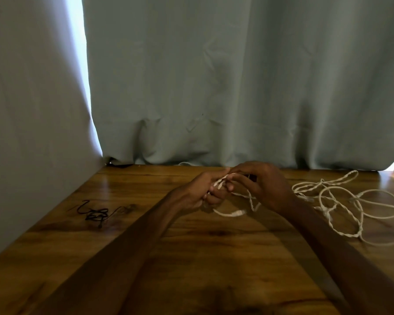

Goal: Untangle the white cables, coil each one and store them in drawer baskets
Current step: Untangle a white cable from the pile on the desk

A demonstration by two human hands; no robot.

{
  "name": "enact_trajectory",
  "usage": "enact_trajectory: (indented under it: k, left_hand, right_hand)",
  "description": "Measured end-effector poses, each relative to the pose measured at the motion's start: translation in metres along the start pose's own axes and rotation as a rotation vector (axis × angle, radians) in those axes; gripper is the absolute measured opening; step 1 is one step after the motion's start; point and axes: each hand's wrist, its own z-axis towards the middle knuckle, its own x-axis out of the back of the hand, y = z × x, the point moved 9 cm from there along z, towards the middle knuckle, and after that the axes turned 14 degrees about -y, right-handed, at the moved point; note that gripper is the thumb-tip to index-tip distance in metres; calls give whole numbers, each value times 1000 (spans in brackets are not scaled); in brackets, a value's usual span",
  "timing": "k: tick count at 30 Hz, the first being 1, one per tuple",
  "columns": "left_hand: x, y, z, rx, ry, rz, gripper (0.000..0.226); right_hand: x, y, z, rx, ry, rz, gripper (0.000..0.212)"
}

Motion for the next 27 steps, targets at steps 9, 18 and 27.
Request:
enact_trajectory:
  k: [9,18,27]
  left_hand:
    - [-36,24,-5,-160,-316,-216,44]
    - [-17,38,1,-414,-40,-403,41]
    - [47,25,-17,-548,475,-430,19]
  right_hand:
    - [-12,17,-4,-57,-52,402,31]
    - [-67,10,-5,-106,-259,-47,16]
    - [-80,-16,3,-62,-319,-138,25]
